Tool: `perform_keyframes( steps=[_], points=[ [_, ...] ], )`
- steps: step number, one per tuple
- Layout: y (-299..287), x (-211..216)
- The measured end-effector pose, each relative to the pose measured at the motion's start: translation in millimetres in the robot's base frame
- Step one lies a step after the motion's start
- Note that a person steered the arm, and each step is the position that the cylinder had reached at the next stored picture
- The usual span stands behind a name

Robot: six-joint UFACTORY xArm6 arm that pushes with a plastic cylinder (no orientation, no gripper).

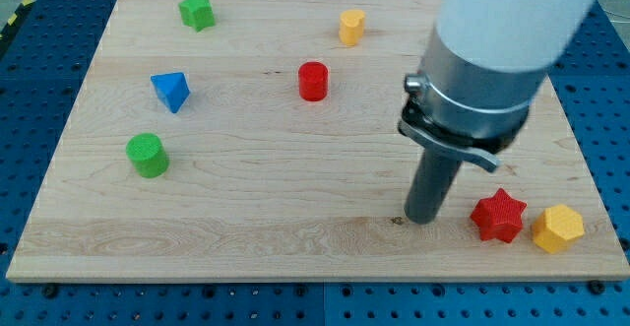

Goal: Move the red star into the yellow hexagon

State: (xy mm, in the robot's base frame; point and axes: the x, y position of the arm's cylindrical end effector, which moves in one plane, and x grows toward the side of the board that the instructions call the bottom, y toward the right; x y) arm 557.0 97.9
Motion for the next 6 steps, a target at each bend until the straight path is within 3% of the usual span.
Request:
perform_keyframes(
  steps=[2, 6],
  points=[
    [6, -32],
    [68, 6]
  ],
)
